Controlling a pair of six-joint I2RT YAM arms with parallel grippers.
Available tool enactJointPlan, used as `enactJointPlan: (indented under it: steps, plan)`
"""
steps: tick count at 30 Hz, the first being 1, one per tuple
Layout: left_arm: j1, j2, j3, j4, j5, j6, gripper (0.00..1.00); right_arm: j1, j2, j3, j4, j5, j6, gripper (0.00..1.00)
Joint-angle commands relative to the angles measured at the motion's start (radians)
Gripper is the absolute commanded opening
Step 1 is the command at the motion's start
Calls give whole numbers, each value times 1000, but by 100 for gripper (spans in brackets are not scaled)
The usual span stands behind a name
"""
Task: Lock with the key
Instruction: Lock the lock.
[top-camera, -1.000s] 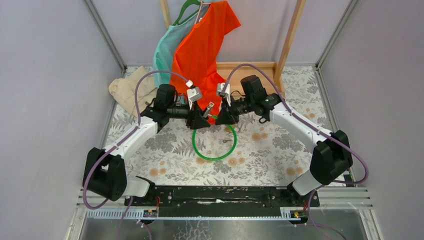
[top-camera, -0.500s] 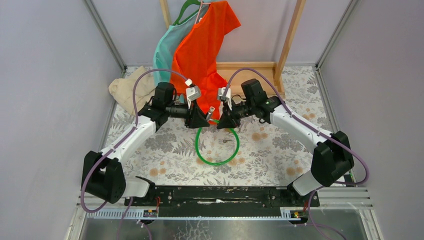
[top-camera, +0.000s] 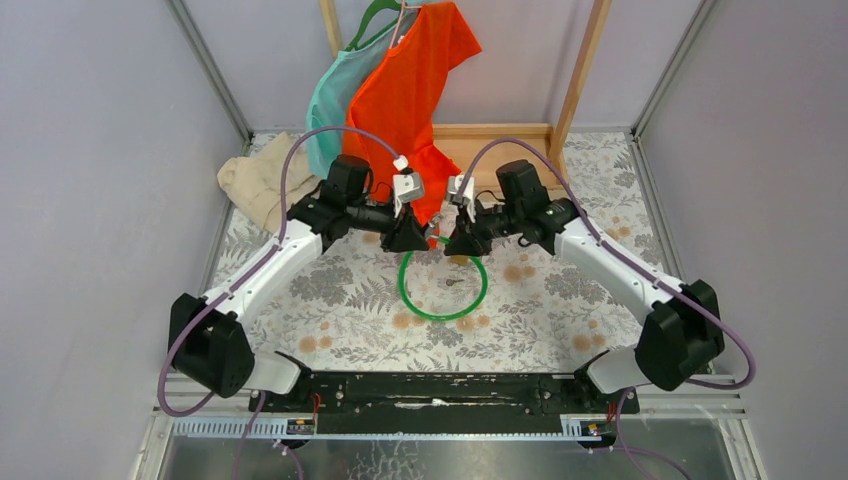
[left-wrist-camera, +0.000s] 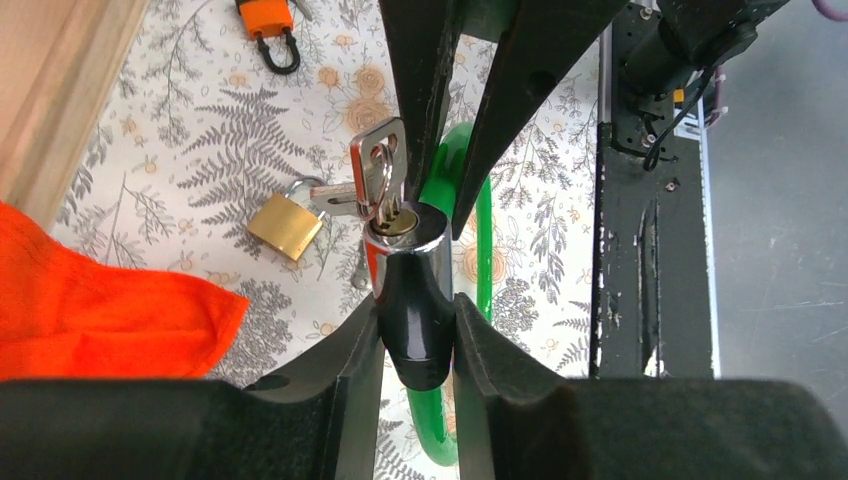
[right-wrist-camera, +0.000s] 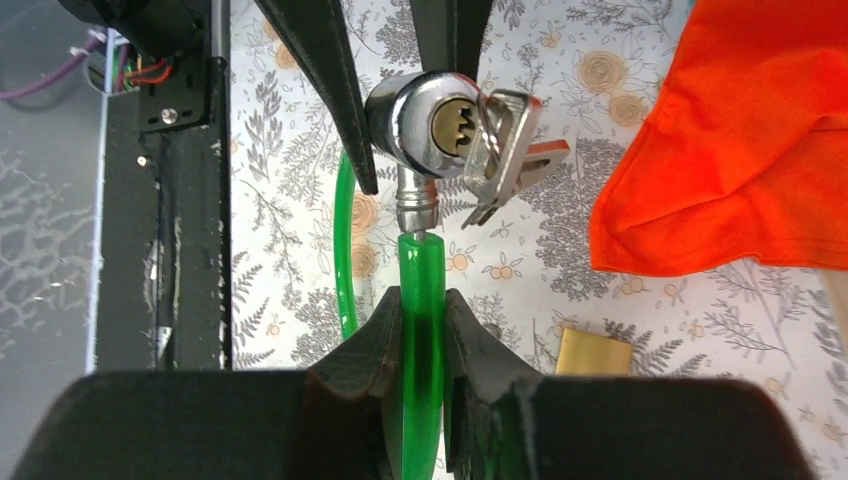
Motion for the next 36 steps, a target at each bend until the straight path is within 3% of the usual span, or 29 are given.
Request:
enactJointPlan:
  steps: [1,6,12,20,26,36]
  plan:
    - [-78,27,51,-33,9,124,5,19,-99,-21,131,-9,-123,0]
    - [-124,43,73,-30,-45,210,4,16,-159,-114,159,24,-255,1]
    - [-167,45,54,-29,-76,229,4,16,-197,-178,167,21,-303,3]
    - [-200,22,-9,56,-94,151,3,14,-239,-243,186,44,-235,22]
    - [-200,1,-33,102,-121,108,0,-13,-253,-246,202,49,-161,30]
    - [-200,-17,-46,116,-178,94,0,-40,-267,-202,90,60,-143,59]
